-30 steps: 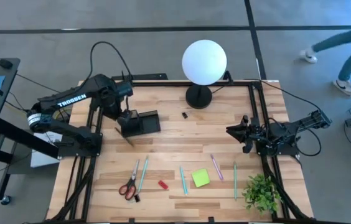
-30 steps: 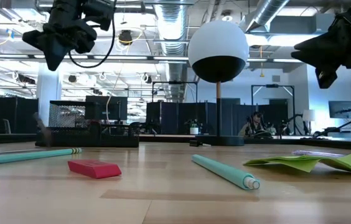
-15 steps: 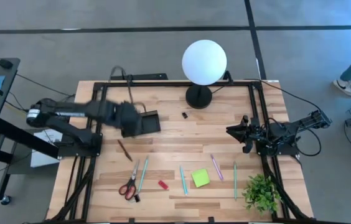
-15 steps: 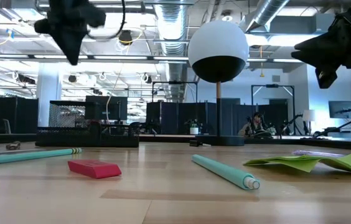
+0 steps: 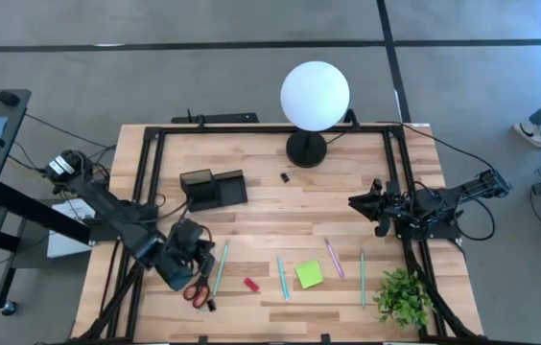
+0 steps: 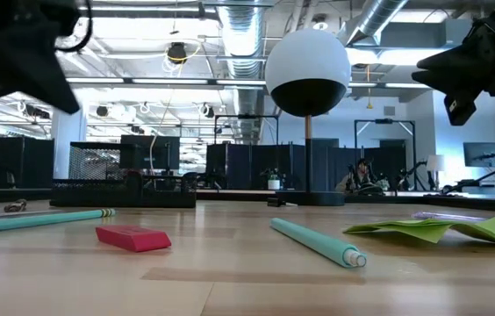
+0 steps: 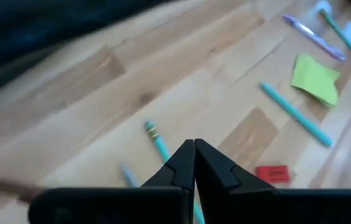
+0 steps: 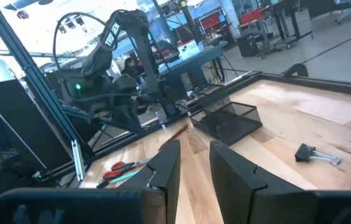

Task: Pick and place office supplies into organizer
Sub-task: Put the purple pen into the black desk organizer

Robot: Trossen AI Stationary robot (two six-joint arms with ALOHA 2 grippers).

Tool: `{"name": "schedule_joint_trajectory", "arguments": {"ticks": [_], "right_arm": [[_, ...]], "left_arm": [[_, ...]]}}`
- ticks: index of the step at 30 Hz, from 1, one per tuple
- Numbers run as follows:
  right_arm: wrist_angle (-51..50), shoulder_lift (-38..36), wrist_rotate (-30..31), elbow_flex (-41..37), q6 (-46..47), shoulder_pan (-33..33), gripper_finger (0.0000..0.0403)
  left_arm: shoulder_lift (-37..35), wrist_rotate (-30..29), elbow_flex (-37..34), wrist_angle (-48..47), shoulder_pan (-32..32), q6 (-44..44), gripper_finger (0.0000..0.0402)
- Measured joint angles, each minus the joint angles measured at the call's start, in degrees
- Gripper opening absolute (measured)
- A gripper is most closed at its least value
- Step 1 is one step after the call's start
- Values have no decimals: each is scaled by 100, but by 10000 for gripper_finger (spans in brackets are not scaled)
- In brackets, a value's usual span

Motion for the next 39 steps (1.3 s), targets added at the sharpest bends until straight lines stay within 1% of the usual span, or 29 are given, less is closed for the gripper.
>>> {"name": "schedule_joint_trajectory", "arguments": {"ticks": [4,7,10,12,16,17,19,24,27,29,31,34,37,39], "right_arm": [[84,-2,81,-9,-38,-7,81],[250,-4,432,-7,-147,-9,81],[221,-2,431,-7,-163,-9,81],[246,-2,158,-7,-162,-9,81],[516,21,-893,-7,-286,99,81],[697,93,-1060,-7,-415,159,81],[1109,336,-1119,-7,-631,301,81],[2108,1286,-807,-4,-933,524,81],[2736,1942,-587,151,-1165,474,81],[2831,2355,-582,426,-1298,379,81],[2741,2840,-577,819,-1379,268,81],[2350,3690,-582,1538,-1391,119,81],[1680,4621,-588,2159,-1038,158,81],[1227,5269,-601,2376,-685,292,81]], "left_arm": [[0,-265,-288,-69,-145,-447,0],[0,-257,-448,24,-205,-676,0],[0,-239,-496,-12,-236,-682,0],[0,-241,-484,-7,-235,-452,0],[0,-323,-478,471,-229,230,0],[0,-417,-478,649,-232,401,0],[0,-685,-476,1053,-229,823,0],[0,-1202,-472,2013,-192,2089,0],[0,-1355,-472,2329,-66,2514,0],[0,-1418,-470,2433,48,2653,0],[0,-1420,-472,2434,196,2662,0],[0,-1416,-470,2434,435,2662,0],[-1,-1417,-472,2441,646,2695,0],[-2,-1414,-472,2441,731,2693,0]]}}
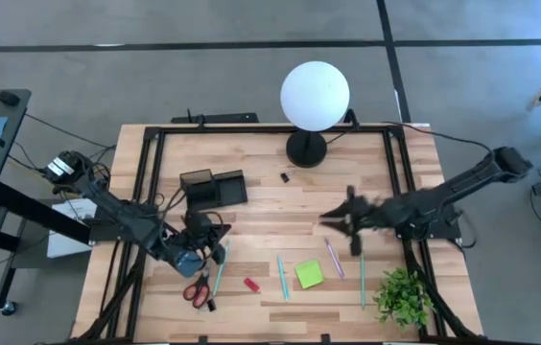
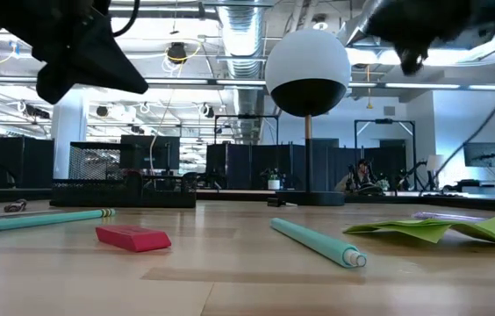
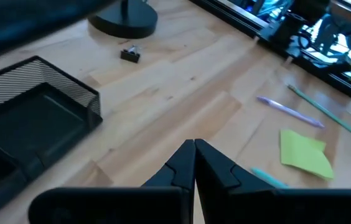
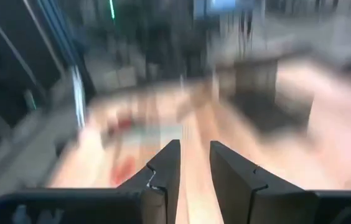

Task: Pick and place office supplies into organizer
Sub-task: Put the purple pen into the black desk organizer

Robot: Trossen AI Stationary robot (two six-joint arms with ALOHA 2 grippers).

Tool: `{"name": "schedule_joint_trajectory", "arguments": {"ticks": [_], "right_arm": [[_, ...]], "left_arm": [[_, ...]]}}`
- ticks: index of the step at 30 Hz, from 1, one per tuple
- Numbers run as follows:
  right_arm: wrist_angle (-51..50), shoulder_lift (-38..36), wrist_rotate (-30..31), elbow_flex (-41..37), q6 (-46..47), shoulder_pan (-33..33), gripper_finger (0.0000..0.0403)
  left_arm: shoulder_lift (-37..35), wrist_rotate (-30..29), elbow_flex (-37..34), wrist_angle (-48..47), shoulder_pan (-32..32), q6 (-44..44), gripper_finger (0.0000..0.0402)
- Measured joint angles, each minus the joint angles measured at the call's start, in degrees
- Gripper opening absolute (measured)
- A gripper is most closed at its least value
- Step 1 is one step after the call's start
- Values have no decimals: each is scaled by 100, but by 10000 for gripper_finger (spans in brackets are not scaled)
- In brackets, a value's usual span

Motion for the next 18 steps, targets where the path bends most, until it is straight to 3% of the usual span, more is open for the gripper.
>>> {"name": "schedule_joint_trajectory", "arguments": {"ticks": [6,11,14,18], "right_arm": [[-206,1702,264,194,1526,539,81],[-650,2441,644,588,2287,874,81],[-1762,2554,994,1060,2822,1098,81],[-4008,2552,1238,1870,4141,1471,81]], "left_arm": [[0,1,0,3,31,400,0],[0,17,0,-34,23,538,0],[0,211,2,-129,10,542,0],[0,453,2,-209,10,542,0]]}}
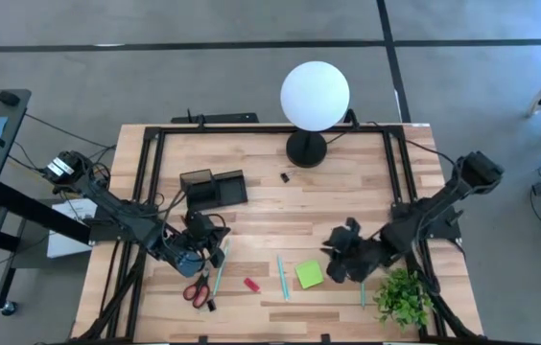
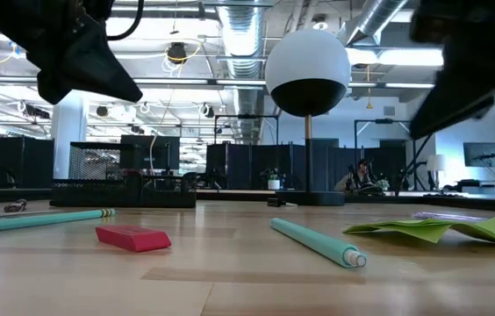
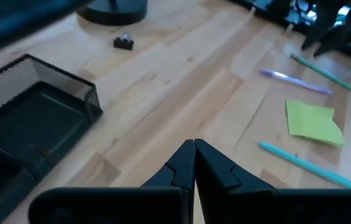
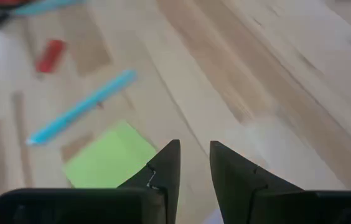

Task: Pick and place office supplies into organizer
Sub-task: Put the purple pen into the black desk organizer

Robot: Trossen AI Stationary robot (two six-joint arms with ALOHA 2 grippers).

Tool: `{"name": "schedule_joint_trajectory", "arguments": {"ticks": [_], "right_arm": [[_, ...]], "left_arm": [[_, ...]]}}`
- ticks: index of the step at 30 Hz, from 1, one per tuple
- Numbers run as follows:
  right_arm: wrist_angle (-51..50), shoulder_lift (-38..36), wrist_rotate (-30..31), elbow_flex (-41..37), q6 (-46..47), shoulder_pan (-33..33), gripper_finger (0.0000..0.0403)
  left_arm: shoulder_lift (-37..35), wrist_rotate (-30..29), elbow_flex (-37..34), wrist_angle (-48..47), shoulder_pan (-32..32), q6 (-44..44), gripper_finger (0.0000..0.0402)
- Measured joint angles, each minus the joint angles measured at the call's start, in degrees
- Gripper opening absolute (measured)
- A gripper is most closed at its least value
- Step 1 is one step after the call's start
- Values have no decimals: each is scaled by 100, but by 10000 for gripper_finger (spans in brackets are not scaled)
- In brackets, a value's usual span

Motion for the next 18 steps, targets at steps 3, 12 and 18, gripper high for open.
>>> {"name": "schedule_joint_trajectory", "arguments": {"ticks": [3,12,18], "right_arm": [[-779,54,304,260,1109,318,81],[-942,1161,537,262,2883,939,81],[-2221,1600,832,747,3721,883,81]], "left_arm": [[0,-16,0,-71,-25,2,0],[0,-247,-17,-193,-37,2,0],[-2,-153,-20,-191,-42,-46,0]]}}
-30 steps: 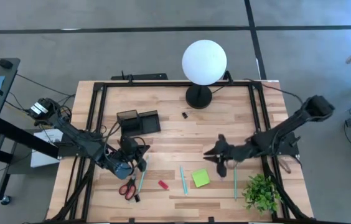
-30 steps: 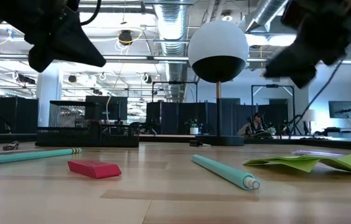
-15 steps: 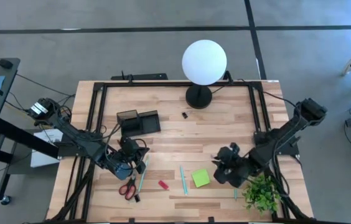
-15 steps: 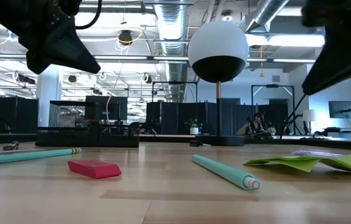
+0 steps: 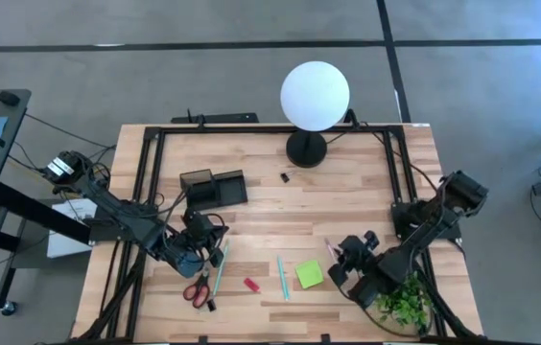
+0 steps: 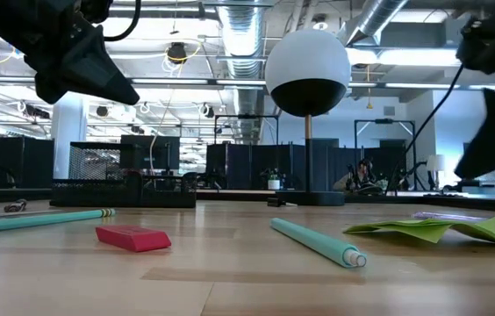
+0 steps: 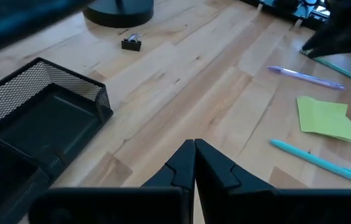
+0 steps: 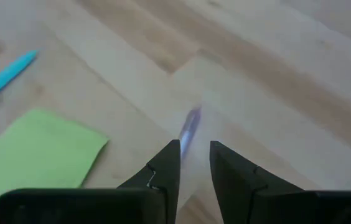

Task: Pick and place office supplies into organizer
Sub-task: Put the purple pen into the black desk organizer

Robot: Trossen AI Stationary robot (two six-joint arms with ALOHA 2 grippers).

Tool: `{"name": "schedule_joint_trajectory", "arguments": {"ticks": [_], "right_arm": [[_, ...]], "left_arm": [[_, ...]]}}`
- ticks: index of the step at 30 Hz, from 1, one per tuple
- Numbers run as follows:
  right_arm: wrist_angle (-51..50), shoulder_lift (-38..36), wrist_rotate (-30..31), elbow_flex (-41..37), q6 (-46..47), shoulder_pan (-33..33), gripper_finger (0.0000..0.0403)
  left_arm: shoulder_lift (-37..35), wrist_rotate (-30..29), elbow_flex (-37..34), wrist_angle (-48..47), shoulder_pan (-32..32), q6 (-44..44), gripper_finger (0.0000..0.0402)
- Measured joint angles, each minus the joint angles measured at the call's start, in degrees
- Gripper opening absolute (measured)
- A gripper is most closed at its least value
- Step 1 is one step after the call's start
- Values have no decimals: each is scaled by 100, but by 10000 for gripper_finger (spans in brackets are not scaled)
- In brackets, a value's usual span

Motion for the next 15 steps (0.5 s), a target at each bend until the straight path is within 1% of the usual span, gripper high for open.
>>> {"name": "schedule_joint_trajectory", "arguments": {"ticks": [2,6,11,15], "right_arm": [[-152,102,-141,128,52,-64,81],[78,432,-442,292,38,-99,81],[146,883,-477,438,269,-55,81],[138,1047,-556,445,518,-85,81]], "left_arm": [[0,3,-4,0,-5,-36,0],[0,0,-4,4,-47,-91,0],[0,-1,-4,10,-72,-101,0],[0,2,-6,14,-72,-118,0]]}}
